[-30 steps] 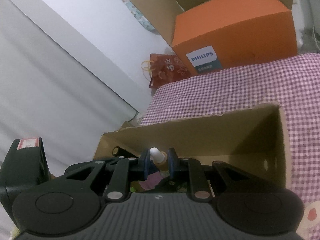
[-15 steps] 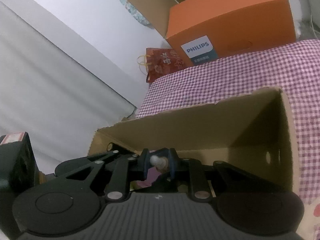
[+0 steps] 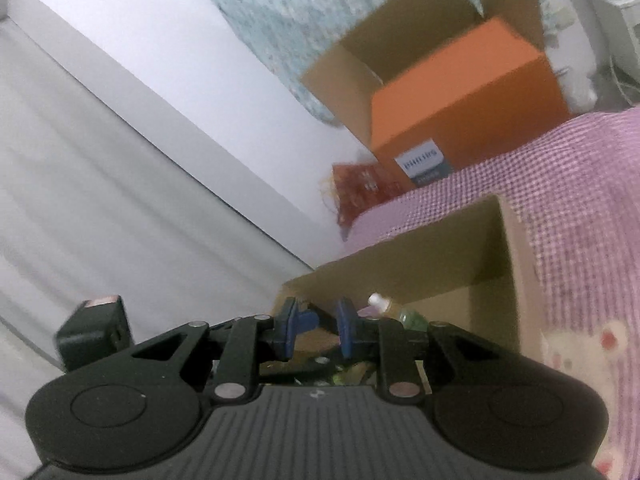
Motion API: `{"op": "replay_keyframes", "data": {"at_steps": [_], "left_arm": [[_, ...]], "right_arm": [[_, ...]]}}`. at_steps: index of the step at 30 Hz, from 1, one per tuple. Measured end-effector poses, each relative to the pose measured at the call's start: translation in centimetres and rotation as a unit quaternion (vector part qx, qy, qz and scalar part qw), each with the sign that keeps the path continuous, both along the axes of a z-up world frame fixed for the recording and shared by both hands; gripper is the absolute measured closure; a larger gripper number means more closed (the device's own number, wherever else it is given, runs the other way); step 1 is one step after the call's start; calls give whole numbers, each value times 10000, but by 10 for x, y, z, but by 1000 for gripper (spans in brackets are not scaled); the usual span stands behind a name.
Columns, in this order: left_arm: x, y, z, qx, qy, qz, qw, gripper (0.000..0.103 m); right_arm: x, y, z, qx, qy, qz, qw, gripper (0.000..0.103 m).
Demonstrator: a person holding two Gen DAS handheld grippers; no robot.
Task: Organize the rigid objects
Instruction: 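Open the right gripper to release the dropper bottle, then move the right gripper back toward the black mouse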
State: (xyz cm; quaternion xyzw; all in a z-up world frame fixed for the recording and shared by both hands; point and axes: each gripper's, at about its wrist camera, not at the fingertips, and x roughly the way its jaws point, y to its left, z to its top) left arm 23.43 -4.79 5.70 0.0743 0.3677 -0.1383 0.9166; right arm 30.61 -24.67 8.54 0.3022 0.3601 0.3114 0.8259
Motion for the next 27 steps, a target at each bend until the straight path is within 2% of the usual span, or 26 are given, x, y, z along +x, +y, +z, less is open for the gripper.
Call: {"op": "replay_keyframes", "data": {"at_steps": [4,10,18,27], "left_arm": [[-46,10,-3,-191,-132,-193,9995,29],[-100,12,-31,-293,10,-329,9990,29],[-152,-6,-63,-521,120,-624,9966,29],[-173,-38,-98,-152,56,-974,9951,29]], "right_arm": [[-61,-27,5,262,-198,-234,9992,80],[-134,-44,-6,322,-281,-475,9980,79],[-199,-46,-33,-39,109,-619,9980,79],[-240,-53,-63,-97,716,-693,9950,79]]}}
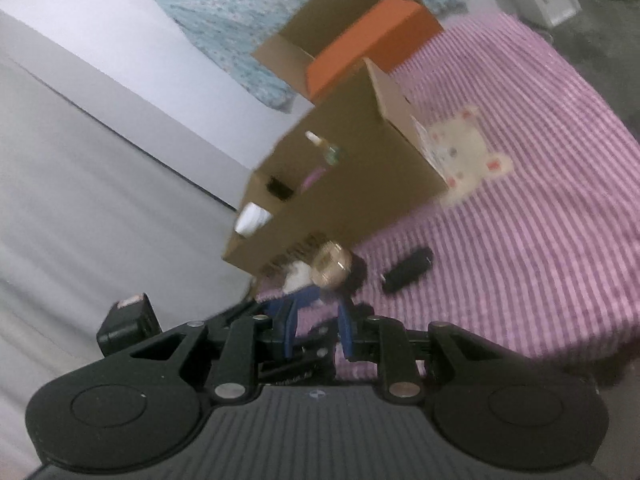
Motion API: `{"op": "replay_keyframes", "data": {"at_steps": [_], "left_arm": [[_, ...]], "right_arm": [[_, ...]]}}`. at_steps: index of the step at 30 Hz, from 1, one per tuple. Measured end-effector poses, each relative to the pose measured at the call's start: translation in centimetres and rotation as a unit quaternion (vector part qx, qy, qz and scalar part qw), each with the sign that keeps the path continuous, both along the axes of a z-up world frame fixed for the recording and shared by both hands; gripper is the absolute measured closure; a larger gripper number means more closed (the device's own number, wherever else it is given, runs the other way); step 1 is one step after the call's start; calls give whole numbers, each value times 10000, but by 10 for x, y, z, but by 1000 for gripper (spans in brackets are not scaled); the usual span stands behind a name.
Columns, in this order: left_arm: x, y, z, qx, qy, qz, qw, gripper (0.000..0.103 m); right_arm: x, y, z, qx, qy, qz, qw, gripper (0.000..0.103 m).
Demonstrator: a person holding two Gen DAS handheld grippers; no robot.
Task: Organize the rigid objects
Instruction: 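Move the right gripper back toward the black mouse, then close the right gripper on the black computer mouse and lift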
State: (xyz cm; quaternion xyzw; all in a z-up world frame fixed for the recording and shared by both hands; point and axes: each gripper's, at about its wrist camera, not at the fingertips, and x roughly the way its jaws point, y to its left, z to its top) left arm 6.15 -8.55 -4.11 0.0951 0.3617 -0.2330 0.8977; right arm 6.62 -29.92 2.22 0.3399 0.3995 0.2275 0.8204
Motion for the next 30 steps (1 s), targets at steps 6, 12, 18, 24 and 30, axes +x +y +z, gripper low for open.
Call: {"op": "replay_keyframes", "data": {"at_steps": [6,12,18,24,30], "left_arm": [[-3,-12,-21,483,-185,-40,9987,29],[9,-10,-27,439,-159,81,9989,35],[18,-21,-30,481,-183,-123,9986,45],[28,-34,-37,609,-43,-237,9979,54],[40,-35,-39,504,133,-204,9984,59]], "right_arm": [[8,-14,-32,30,391,-397,9984,78],[31,-17,-53,295,548,-541,9966,78],[63,-7,-66,306,815,-470,9951,78],[82,-4,-84,413,1159,-492,9912,78],[93,-2,-98,484,1346,-544,9882,78]]}}
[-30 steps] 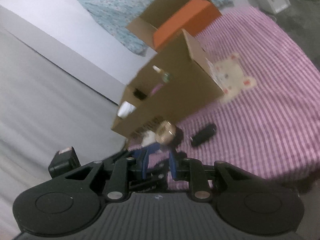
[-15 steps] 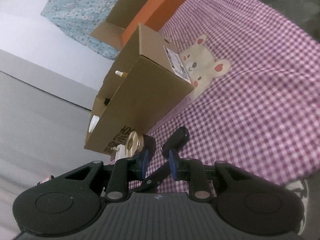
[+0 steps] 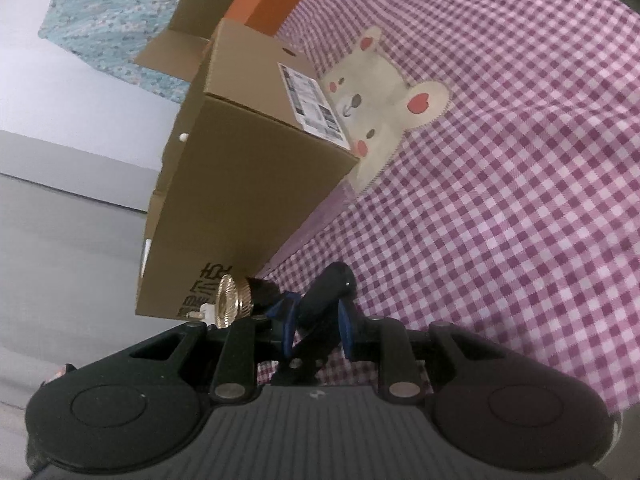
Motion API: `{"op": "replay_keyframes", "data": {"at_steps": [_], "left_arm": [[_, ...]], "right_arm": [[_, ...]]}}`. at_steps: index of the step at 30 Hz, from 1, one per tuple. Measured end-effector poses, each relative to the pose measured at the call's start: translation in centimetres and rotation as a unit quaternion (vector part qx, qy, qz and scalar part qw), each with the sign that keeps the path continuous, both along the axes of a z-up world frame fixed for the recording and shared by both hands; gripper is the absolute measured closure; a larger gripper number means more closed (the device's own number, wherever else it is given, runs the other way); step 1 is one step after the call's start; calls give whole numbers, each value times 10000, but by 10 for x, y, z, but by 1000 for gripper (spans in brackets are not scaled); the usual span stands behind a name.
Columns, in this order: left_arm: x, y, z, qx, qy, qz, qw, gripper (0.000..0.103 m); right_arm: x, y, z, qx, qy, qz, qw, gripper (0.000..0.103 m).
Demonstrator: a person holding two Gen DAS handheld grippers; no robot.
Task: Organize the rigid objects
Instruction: 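Close the right gripper on the black computer mouse and lift, then carry the mouse into the box and open the right gripper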
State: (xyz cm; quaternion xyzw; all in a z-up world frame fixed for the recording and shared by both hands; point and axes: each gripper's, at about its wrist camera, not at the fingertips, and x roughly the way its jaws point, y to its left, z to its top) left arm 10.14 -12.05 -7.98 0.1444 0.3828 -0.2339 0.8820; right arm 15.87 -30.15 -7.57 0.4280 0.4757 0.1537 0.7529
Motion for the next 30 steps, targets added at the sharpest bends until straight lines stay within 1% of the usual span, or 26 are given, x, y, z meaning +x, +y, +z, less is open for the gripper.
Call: {"op": "replay_keyframes", "data": {"at_steps": [3,7,10,13,15,17,21,24,26,30], "left_arm": [[3,2,0,-106,153,-45,9998,63],[-3,5,2,-368,448,-283,9979,64],[-10,9,7,-351,414,-386,9978,64],[-11,17,12,-374,360,-368,9980,63],[-8,20,15,-390,350,-336,9981,63],[-2,21,16,-445,443,-333,9975,63],[12,19,14,-601,723,-435,9946,62],[23,18,7,-688,1007,-367,9919,62],[27,17,6,-757,1023,-361,9912,62],[28,14,7,-746,1010,-349,9915,62]], "right_arm": [[6,0,-4,-10,23,-38,10000,78],[13,0,-8,-27,34,-39,10000,78],[17,-2,-9,-6,39,-11,10000,78],[19,-4,-11,-21,17,22,10000,79],[20,-3,-10,-57,3,57,10000,79],[23,-1,-10,-118,-20,113,9999,79],[24,0,-8,-172,-30,187,9997,79],[25,0,-8,-175,-36,217,9996,79],[27,1,-9,-167,-43,235,9996,79],[31,3,-9,-173,-76,291,9994,78]]}}
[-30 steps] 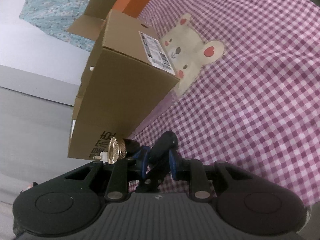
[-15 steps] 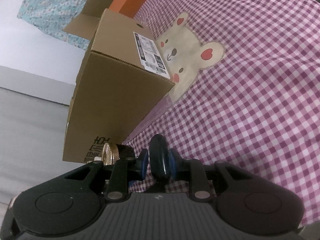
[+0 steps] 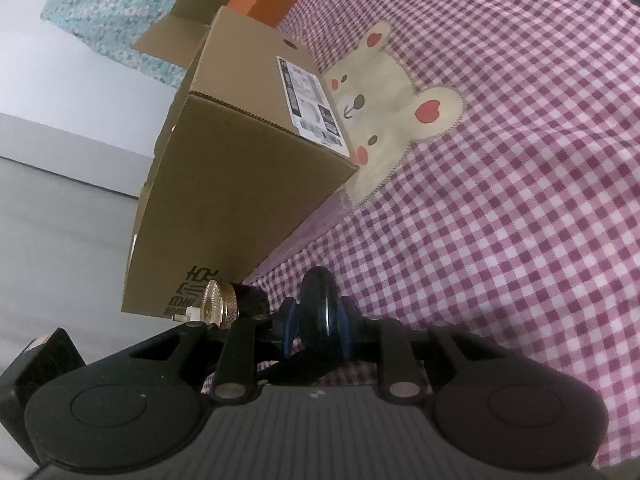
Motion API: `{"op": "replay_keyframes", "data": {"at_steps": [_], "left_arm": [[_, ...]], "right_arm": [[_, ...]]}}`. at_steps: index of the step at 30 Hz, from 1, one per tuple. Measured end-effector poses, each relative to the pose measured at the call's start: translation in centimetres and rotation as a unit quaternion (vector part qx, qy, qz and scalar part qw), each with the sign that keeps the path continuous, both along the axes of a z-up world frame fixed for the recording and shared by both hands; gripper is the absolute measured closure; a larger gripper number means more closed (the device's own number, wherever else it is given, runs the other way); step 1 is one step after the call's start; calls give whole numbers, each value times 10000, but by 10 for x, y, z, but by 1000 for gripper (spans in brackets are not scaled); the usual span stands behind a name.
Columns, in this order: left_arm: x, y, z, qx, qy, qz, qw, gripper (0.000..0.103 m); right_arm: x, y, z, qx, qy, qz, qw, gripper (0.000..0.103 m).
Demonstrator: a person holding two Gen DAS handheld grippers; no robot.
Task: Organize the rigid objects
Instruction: 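Carry the mouse into the box and open the right gripper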
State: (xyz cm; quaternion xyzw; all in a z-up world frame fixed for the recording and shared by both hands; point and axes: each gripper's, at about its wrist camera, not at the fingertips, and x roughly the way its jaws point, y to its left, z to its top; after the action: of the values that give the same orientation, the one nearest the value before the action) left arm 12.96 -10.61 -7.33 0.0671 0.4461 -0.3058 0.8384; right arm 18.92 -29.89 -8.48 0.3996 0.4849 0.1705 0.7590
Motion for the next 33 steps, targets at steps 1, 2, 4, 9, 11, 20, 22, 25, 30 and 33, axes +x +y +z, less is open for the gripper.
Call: {"op": "replay_keyframes", "data": {"at_steps": [1,2,4,9,11,20,22,25,30,33], "left_arm": [[0,0,0,-2,1,-3,10000,62],[-1,0,0,-12,2,0,10000,62],[-1,1,0,-24,9,6,10000,62],[-1,-1,0,32,-71,-11,10000,63],[-1,-1,0,33,-78,10,10000,65],[-7,2,7,30,-215,81,9997,77],[-13,3,14,24,-335,67,9994,77],[-24,6,29,-30,-538,61,9985,77],[-39,13,63,-146,-1015,100,9947,77],[-40,18,84,-176,-1284,187,9914,77]], "right_arm": [[1,2,0,-14,-19,22,10000,78],[3,3,0,-21,-36,35,10000,78],[5,7,-1,-1,-67,88,9999,78],[11,18,-4,73,-128,137,9998,81],[13,22,-5,73,-146,131,9998,82],[5,20,-2,78,-285,34,9996,85],[0,18,4,99,-361,21,9993,85],[-10,17,23,29,-586,59,9983,85],[-24,23,67,-174,-1129,189,9933,85],[-25,28,93,-257,-1429,295,9890,85]]}}
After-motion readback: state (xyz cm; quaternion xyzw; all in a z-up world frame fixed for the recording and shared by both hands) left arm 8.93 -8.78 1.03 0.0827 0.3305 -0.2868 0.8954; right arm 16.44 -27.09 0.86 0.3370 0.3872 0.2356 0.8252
